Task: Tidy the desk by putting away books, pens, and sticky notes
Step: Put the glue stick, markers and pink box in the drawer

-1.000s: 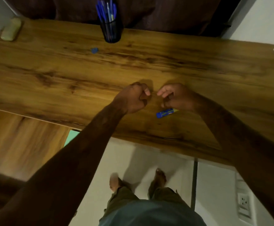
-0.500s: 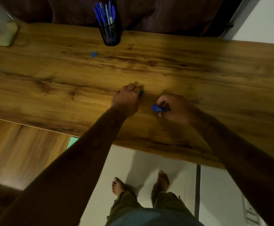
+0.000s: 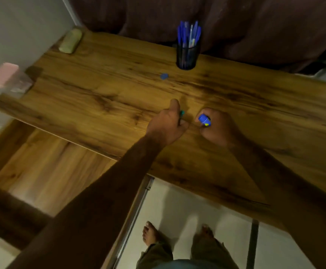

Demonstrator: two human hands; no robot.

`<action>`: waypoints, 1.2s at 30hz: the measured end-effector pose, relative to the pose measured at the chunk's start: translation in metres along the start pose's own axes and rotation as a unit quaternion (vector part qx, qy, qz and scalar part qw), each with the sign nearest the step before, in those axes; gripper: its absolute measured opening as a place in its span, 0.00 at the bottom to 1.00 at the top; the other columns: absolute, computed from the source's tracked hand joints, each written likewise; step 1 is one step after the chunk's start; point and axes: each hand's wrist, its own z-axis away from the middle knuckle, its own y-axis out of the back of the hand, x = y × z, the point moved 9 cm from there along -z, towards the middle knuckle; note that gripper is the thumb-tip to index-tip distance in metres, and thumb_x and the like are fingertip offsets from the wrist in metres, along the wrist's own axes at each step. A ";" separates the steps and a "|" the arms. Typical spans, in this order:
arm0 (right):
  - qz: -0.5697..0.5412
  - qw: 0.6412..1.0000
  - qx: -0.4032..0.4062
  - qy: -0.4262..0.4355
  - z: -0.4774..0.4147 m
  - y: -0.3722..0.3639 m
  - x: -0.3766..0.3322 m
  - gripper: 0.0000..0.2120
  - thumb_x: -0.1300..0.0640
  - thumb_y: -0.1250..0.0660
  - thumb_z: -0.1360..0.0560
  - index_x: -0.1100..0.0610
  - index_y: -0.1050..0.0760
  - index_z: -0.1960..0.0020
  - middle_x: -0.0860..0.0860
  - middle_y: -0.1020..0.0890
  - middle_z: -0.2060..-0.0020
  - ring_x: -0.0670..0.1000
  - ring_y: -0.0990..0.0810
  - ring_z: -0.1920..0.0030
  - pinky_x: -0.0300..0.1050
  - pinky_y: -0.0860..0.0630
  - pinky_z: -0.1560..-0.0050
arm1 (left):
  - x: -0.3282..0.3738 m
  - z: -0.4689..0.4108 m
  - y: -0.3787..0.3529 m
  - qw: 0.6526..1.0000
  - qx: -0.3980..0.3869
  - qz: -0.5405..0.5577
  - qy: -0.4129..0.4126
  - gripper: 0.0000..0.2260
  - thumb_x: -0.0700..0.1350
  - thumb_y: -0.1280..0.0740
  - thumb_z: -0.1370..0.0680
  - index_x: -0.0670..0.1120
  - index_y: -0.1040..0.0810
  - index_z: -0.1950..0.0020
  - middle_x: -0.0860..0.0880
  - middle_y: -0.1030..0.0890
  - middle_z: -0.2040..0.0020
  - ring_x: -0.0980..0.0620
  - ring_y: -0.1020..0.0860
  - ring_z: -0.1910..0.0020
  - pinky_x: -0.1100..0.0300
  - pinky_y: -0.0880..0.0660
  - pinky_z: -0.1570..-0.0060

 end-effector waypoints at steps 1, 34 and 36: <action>-0.004 1.000 0.002 0.003 -0.006 -0.002 -0.009 0.10 0.57 0.34 0.34 0.48 0.22 0.54 0.47 0.16 0.58 0.53 0.18 0.55 0.50 0.21 0.50 | -0.006 -0.003 0.007 1.000 -0.001 0.007 0.007 0.16 0.47 0.36 0.24 0.42 0.36 0.42 0.40 0.20 0.51 0.36 0.20 0.52 0.46 0.23 0.53; 0.137 0.980 0.006 0.145 -0.176 -0.097 -0.115 0.11 0.62 0.32 0.25 0.53 0.20 0.44 0.56 0.22 0.43 0.60 0.24 0.42 0.49 0.27 0.45 | -0.159 -0.012 0.031 0.899 0.007 0.326 0.294 0.04 0.42 0.37 0.18 0.44 0.23 0.49 0.51 0.25 0.68 0.59 0.28 0.76 0.66 0.32 0.77; 0.081 0.986 -0.012 0.145 -0.157 -0.105 -0.132 0.09 0.59 0.32 0.24 0.52 0.21 0.45 0.56 0.20 0.45 0.59 0.22 0.44 0.48 0.26 0.47 | -0.162 0.008 0.044 0.889 0.034 0.347 0.296 0.04 0.37 0.37 0.19 0.40 0.23 0.47 0.50 0.25 0.66 0.61 0.27 0.76 0.69 0.32 0.79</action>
